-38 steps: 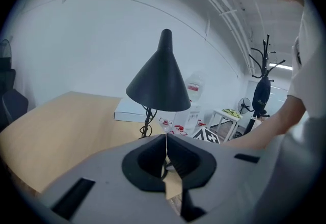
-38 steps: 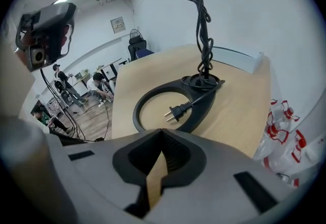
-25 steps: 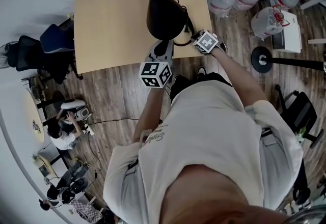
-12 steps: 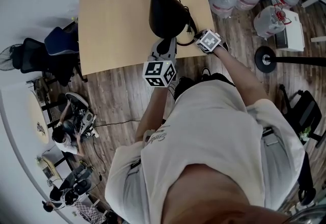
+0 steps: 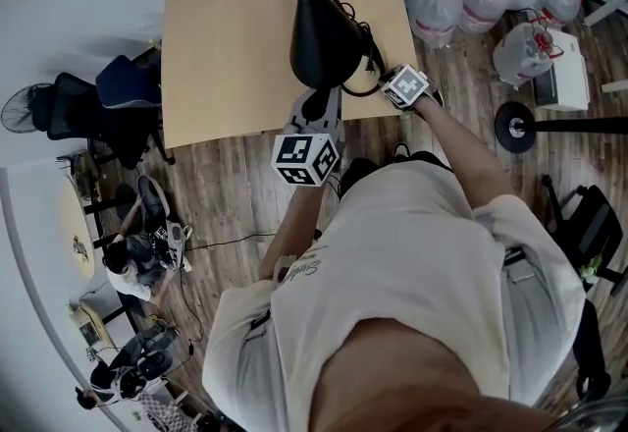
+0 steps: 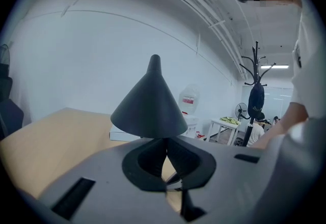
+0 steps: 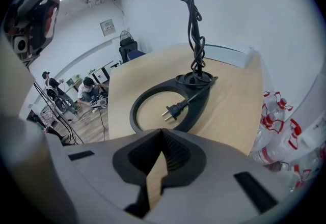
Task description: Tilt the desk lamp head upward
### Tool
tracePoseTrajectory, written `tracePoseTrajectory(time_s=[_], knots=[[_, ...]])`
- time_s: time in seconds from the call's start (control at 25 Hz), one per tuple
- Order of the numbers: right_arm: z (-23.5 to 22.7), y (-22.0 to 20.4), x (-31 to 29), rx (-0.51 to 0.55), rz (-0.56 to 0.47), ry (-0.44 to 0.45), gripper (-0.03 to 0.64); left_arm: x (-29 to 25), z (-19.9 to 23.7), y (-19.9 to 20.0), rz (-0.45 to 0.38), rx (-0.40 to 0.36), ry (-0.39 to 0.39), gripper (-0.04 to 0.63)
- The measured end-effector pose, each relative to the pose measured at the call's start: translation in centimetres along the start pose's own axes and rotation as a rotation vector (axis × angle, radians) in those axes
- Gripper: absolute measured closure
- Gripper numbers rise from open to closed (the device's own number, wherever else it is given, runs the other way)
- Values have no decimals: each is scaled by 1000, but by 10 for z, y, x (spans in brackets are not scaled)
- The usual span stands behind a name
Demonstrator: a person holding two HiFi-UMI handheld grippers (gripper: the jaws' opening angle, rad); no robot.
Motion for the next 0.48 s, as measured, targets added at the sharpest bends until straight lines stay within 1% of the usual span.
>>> tracePoseTrajectory(time_s=[0.08, 0.24, 0.32, 0.48], knots=[[1, 0, 0, -1, 4, -2, 621, 9, -3, 7, -16, -22, 1, 581], [2, 1, 0, 2, 1, -6, 621, 25, -9, 20, -42, -37, -2, 580], [2, 1, 0, 3, -3, -11, 621, 33, -12, 30, -55, -58, -2, 580], [1, 1, 0, 11, 5, -14, 621, 46, -19, 54, -94, -67, -13, 580]])
Point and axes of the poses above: the fingertips, and each gripper's own axes: x backward along the fingers, z to its left, y out of its top, the point moved 5 cm from there along x, backward along the fingers
